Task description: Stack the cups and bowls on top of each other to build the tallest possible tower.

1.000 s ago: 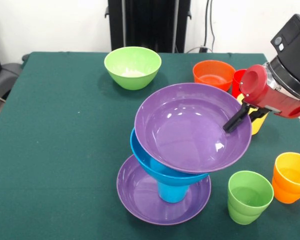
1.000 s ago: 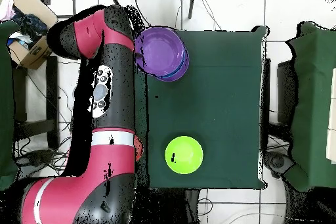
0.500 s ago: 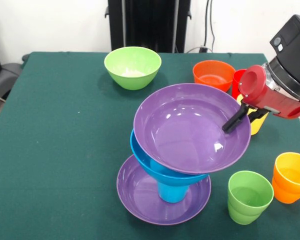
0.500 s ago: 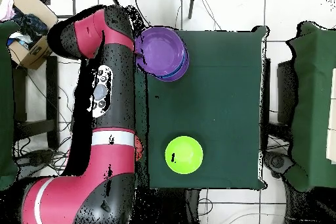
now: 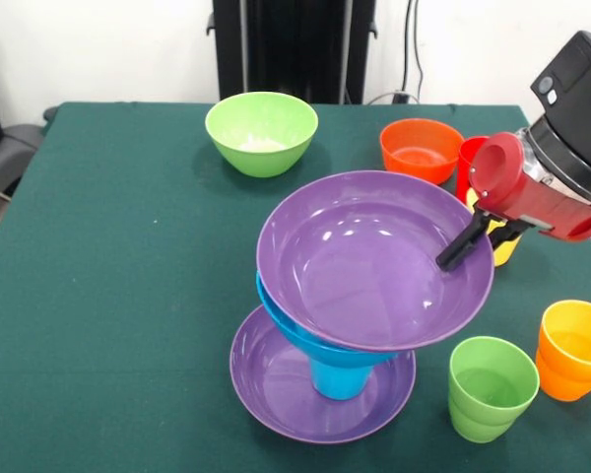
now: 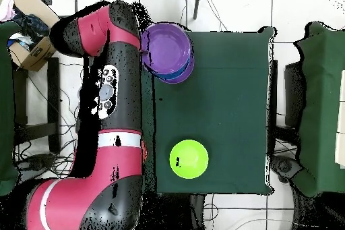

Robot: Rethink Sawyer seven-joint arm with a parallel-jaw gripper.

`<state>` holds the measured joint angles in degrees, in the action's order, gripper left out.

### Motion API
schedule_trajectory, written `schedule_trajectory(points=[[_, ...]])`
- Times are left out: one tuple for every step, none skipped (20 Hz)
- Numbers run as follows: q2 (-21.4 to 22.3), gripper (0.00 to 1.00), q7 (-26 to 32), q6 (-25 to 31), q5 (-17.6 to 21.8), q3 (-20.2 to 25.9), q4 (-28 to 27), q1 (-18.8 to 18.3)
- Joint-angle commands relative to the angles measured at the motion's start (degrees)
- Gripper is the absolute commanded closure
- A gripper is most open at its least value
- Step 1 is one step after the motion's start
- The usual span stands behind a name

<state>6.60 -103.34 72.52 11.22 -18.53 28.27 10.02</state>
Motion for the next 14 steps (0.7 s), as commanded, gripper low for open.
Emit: schedule_trajectory(points=[[-0.4, 1.00, 15.2, 2.2, 2.7, 3.4, -2.6, -2.2], [-0.5, 1.00, 15.4, 2.2, 2.7, 3.4, -2.8, -2.3], [-0.6, 1.00, 15.5, 2.3, 2.6, 3.4, -3.0, -2.4], [-0.6, 1.00, 15.5, 2.3, 2.6, 3.4, -2.9, -2.4], [-0.6, 1.00, 15.5, 2.2, 2.6, 3.4, -2.9, -2.4], [-0.6, 1.00, 15.6, 2.3, 2.6, 3.4, -2.9, -2.5], [-0.7, 1.00, 15.7, 2.4, 2.6, 3.4, -3.1, -2.6], [-0.3, 1.00, 15.8, 2.0, 2.6, 3.4, -2.3, -2.6], [-0.4, 1.00, 16.1, 2.1, 2.6, 3.4, -2.5, -2.7], [-0.9, 1.00, 16.3, 3.0, 2.5, 3.3, -3.6, -2.8], [-1.1, 1.00, 16.4, 3.3, 2.6, 3.2, -4.0, -2.9], [-1.3, 1.00, 16.6, 3.6, 2.6, 3.2, -4.5, -3.0], [-1.5, 1.00, 16.7, 3.9, 2.6, 3.1, -4.8, -3.0], [-1.5, 1.00, 16.7, 4.1, 2.5, 3.0, -4.7, -3.1]])
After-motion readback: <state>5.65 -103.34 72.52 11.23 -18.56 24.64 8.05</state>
